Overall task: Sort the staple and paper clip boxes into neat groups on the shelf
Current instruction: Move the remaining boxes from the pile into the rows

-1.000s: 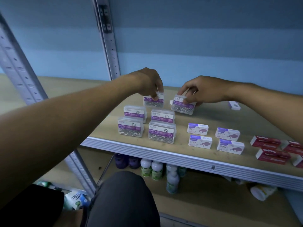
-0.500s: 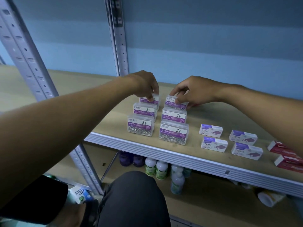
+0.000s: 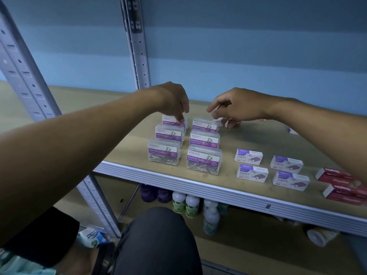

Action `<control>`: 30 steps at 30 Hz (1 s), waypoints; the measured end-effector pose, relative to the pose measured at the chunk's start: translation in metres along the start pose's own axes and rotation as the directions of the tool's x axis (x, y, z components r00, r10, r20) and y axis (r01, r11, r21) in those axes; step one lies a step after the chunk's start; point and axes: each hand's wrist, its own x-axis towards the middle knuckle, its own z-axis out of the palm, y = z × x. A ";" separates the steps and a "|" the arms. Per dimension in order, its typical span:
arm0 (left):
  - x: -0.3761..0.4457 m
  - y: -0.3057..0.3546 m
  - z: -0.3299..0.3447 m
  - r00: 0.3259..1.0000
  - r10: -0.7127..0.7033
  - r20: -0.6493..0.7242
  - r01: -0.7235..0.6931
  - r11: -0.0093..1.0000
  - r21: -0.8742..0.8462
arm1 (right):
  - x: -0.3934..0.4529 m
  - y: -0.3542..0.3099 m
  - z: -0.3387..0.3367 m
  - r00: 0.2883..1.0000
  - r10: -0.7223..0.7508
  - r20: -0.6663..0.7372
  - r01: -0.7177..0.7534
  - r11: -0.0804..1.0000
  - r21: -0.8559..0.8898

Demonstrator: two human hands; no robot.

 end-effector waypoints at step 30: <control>0.086 0.116 0.035 0.969 0.216 -0.117 -0.221 0.975 -0.036 | -0.045 0.123 -0.056 0.956 0.179 -0.233 -0.253 0.905 -0.342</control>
